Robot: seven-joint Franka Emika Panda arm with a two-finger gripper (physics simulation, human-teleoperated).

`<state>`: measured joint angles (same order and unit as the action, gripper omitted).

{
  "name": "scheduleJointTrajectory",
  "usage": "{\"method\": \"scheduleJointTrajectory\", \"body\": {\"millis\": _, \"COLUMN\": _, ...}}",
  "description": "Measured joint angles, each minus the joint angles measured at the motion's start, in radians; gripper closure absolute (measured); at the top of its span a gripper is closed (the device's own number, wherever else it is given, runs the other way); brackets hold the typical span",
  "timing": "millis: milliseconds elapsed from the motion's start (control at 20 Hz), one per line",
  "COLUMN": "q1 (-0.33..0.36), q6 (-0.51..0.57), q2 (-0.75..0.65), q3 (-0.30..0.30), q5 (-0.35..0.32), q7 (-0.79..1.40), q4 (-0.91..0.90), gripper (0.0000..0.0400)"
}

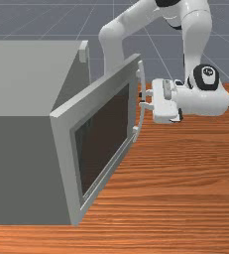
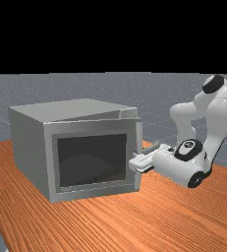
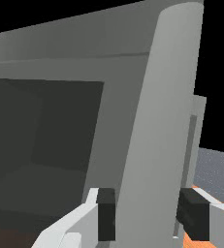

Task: Open the microwave

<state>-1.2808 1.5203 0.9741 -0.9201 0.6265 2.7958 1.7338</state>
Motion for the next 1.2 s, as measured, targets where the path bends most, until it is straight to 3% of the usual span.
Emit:
{"method": "scheduleJointTrajectory", "body": {"millis": 500, "q1": 0.141, "q6": -0.220, "q2": 0.130, "q3": 0.086, "q5": -0.019, "q7": -0.174, "q4": -0.309, "gripper": 0.0212}}
{"method": "scheduleJointTrajectory", "body": {"millis": 750, "q1": 0.229, "q6": -0.351, "q2": 0.237, "q3": 0.114, "q5": -0.020, "q7": -0.296, "q4": -0.530, "gripper": 0.0245}}
{"method": "scheduleJointTrajectory", "body": {"millis": 1000, "q1": 0.322, "q6": -0.475, "q2": 0.360, "q3": 0.131, "q5": -0.019, "q7": -0.411, "q4": -0.784, "gripper": 0.0191}}
{"method": "scheduleJointTrajectory", "body": {"millis": 1150, "q1": 0.332, "q6": -0.500, "q2": 0.367, "q3": 0.124, "q5": -0.027, "q7": -0.416, "q4": -0.796, "gripper": 0.0211}}
{"method": "scheduleJointTrajectory", "body": {"millis": 1200, "q1": 0.357, "q6": -0.523, "q2": 0.402, "q3": 0.124, "q5": -0.030, "q7": -0.442, "q4": -0.867, "gripper": 0.0181}}
